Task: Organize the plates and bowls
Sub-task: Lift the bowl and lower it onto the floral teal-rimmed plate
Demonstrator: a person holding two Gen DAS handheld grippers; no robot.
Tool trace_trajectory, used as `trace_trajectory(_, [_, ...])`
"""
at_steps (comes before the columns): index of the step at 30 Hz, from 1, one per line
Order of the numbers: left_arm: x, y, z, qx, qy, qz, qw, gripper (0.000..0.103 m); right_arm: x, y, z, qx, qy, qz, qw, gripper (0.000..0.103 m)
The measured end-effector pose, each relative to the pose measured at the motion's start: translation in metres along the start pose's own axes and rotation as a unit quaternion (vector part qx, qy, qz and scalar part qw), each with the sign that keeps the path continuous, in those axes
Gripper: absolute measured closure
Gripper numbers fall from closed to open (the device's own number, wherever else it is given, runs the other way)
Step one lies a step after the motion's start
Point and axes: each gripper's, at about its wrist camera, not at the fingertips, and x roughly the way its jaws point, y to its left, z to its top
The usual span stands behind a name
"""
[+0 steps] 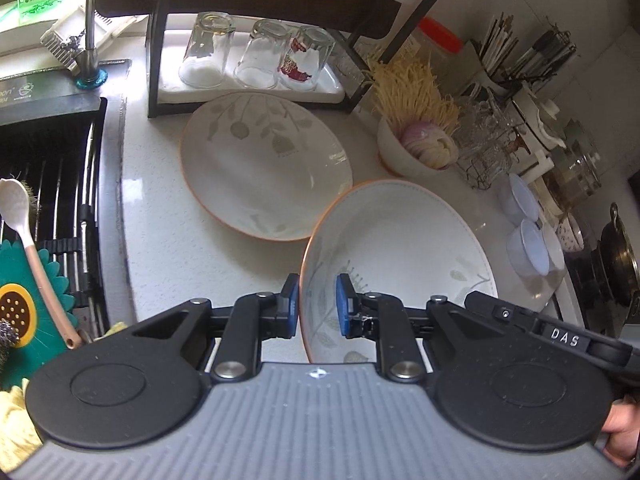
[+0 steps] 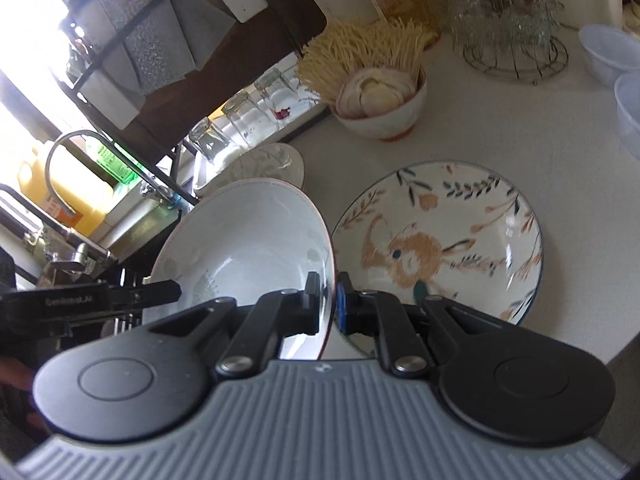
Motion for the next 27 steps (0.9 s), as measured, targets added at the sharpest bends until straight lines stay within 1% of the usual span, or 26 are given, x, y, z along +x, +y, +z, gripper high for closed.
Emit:
trace_trajectory(5, [0.016, -0.029, 0.005, -0.005, -0.005, 0.007, 0.9999, 0.081, -0.003, -0.029, 0.021, -0.006, -0.004, 0.013, 1.000, 0.092])
trace_trajectory(9, [0.033, -0.054, 0.010, 0.009, 0.001, 0.016, 0.9998, 0.081, -0.006, -0.054, 0.031, -0.006, -0.008, 0.019, 1.000, 0.092])
trace_trajectory(12, [0.050, -0.070, 0.011, 0.006, 0.014, 0.017, 0.9997, 0.081, -0.006, -0.071, 0.034, 0.001, -0.006, 0.009, 1.000, 0.092])
trace_trajectory(15, [0.067, -0.088, 0.012, 0.019, 0.030, 0.019, 0.9992, 0.081, -0.004, -0.087, 0.035, -0.002, -0.001, -0.007, 1.000, 0.091])
trace_trajectory(18, [0.081, -0.103, 0.013, 0.028, 0.040, 0.026, 0.9985, 0.081, -0.004, -0.104, 0.038, 0.017, 0.001, -0.010, 1.000, 0.091])
trace_trajectory(21, [0.094, -0.114, 0.013, 0.031, 0.051, 0.036, 0.9976, 0.081, -0.004, -0.108, 0.041, 0.000, -0.001, -0.024, 1.000, 0.091])
trace_trajectory(24, [0.105, -0.117, 0.013, 0.022, 0.063, 0.043, 0.9969, 0.081, 0.003, -0.115, 0.045, -0.006, 0.004, -0.028, 1.000, 0.091])
trace_trajectory(27, [0.116, -0.122, 0.016, 0.017, 0.072, 0.058, 0.9955, 0.081, 0.008, -0.120, 0.048, -0.021, 0.014, -0.027, 0.999, 0.091])
